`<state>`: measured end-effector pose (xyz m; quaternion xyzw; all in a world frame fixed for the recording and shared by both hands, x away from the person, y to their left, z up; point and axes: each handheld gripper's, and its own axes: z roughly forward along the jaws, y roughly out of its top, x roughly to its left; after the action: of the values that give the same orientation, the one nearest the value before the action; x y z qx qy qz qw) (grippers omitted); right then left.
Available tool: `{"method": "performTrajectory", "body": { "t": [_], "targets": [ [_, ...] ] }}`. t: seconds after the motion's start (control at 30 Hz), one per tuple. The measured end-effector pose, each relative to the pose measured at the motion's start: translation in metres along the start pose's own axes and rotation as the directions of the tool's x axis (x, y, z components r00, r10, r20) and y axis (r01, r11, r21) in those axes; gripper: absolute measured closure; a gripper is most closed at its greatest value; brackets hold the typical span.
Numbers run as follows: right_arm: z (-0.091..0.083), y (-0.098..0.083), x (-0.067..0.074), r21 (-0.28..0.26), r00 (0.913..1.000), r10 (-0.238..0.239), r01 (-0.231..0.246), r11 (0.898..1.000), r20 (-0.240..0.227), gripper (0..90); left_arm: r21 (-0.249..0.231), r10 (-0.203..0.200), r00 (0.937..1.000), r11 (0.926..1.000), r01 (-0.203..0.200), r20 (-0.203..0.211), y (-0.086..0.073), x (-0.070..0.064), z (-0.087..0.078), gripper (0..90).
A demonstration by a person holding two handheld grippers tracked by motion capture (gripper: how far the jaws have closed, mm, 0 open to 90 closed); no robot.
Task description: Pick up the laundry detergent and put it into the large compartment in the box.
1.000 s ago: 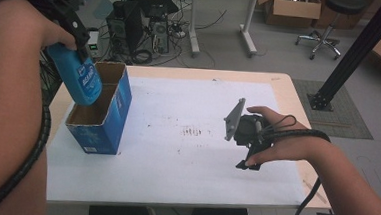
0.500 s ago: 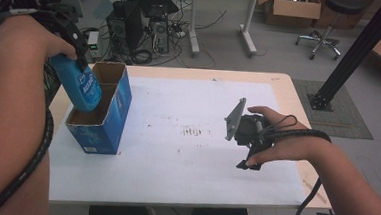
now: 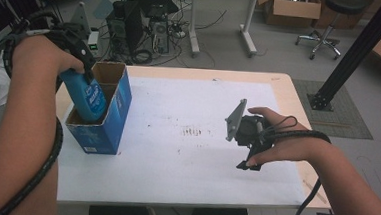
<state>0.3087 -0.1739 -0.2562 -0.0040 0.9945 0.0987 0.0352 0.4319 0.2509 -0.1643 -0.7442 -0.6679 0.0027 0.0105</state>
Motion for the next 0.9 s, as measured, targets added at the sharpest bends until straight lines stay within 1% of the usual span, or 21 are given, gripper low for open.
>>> {"method": "performTrajectory", "body": {
  "t": [0.13, 0.17, 0.23, 0.3, 0.33, 0.37, 0.53, 0.63, 0.67, 0.73, 0.9],
  "targets": [
    [0.0, 0.0, 0.0, -0.002, 1.0, 0.0, 0.0, 1.0, -0.001, 16.2, 0.004, 0.0, 1.0, 1.0, 0.0, -0.003, 0.002, 0.0, 0.011, 38.8],
    [0.001, 0.0, 0.0, -0.001, 1.0, -0.001, 0.001, 1.0, -0.001, 16.1, 0.009, -0.005, 1.0, 1.0, 0.005, 0.002, 0.002, 0.0, 0.014, 38.8],
    [0.001, 0.0, 0.0, -0.002, 1.0, 0.0, 0.0, 1.0, -0.001, 16.2, 0.013, 0.003, 1.0, 0.9999, -0.003, -0.004, 0.003, 0.0, 0.019, 38.8],
    [0.001, 0.0, 0.0, -0.004, 1.0, 0.002, -0.002, 1.0, -0.002, 16.2, 0.021, 0.0, 1.0, 0.9998, 0.0, -0.001, 0.003, -0.001, 0.024, 38.8],
    [0.001, -0.001, 0.0, -0.005, 1.0, 0.001, -0.001, 1.0, -0.002, 16.2, 0.022, 0.008, 1.0, 0.9997, -0.007, -0.003, 0.004, -0.001, 0.027, 38.8],
    [0.001, -0.001, 0.0, -0.004, 1.0, 0.0, 0.0, 1.0, -0.002, 16.2, 0.023, 0.002, 1.0, 0.9997, -0.002, 0.001, 0.004, -0.001, 0.03, 38.8],
    [0.002, -0.001, 0.0, -0.005, 1.0, 0.002, -0.002, 1.0, -0.003, 16.2, 0.029, 0.006, 1.0, 0.9996, -0.006, -0.004, 0.006, -0.002, 0.042, 38.8],
    [0.002, -0.001, 0.0, -0.005, 1.0, 0.001, -0.001, 1.0, -0.003, 16.2, 0.032, -0.002, 1.0, 0.9995, 0.002, 0.001, 0.006, -0.003, 0.05, 38.8],
    [0.002, -0.001, 0.0, -0.008, 1.0, 0.001, -0.001, 1.0, -0.004, 16.2, 0.033, 0.003, 1.0, 0.9995, -0.003, -0.002, 0.006, -0.002, 0.052, 38.8],
    [0.003, 0.0, 0.0, -0.006, 1.0, 0.001, -0.001, 1.0, -0.005, 16.2, 0.034, -0.002, 1.0, 0.9994, 0.002, 0.002, 0.006, -0.002, 0.058, 38.8],
    [0.004, 0.0, 0.0, -0.006, 1.0, -0.001, 0.001, 1.0, -0.006, 16.2, 0.047, 0.001, 1.0, 0.9989, -0.001, -0.001, 0.007, 0.0, 0.072, 38.7]
  ]
}}
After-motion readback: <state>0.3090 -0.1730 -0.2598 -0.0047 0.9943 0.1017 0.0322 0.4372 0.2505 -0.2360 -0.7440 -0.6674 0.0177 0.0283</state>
